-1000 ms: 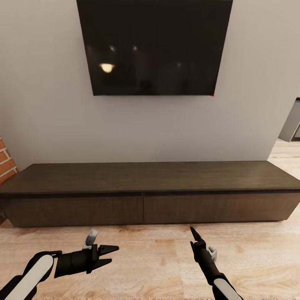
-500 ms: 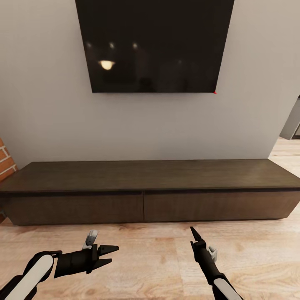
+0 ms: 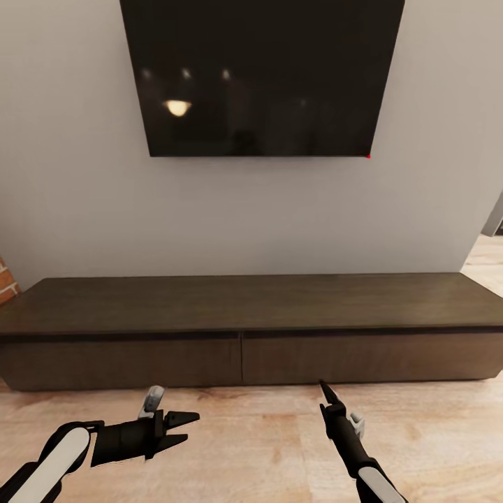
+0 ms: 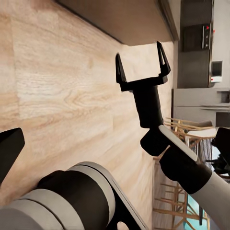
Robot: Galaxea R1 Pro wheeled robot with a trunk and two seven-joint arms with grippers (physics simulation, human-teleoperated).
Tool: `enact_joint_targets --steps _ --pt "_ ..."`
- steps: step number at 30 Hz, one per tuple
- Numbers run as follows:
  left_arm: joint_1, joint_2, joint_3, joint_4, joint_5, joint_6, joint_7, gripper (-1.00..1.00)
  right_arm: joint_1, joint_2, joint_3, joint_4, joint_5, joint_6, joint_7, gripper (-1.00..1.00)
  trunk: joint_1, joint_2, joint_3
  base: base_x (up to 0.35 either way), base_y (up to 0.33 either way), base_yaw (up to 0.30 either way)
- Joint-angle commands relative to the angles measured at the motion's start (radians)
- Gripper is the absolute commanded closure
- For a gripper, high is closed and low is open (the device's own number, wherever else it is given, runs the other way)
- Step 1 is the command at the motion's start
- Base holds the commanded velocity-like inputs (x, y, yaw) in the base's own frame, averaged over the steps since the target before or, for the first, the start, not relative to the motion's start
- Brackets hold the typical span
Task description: Place each of the two pumpkins and all three candles from the living room inside a cabinet in the living room (use any cabinet), then make sure every cabinet is closed, and position the cauldron so it is next to a table in the living room.
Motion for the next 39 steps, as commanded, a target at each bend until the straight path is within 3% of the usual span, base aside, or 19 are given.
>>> enact_joint_targets --steps 1,14,39 --pt "-0.001 0.001 -0.001 0.000 -0.005 0.001 -0.007 -1.00 -0.001 -0.001 0.006 0.001 -0.011 0.004 0.003 -1.00 0.000 0.000 -0.001 0.261 0.001 0.000" --pt "-0.001 0.001 -0.006 0.001 -0.007 0.001 -0.007 -1.00 -0.001 -0.001 0.006 0.001 -0.010 0.004 0.003 -1.00 0.000 0.000 -0.001 0.279 0.000 0.000" --pt "-0.001 0.000 -0.008 -0.001 -0.007 0.001 -0.007 -1.00 -0.001 -0.001 0.005 0.001 -0.011 0.004 0.003 -1.00 0.000 0.000 -0.001 0.057 0.017 0.000"
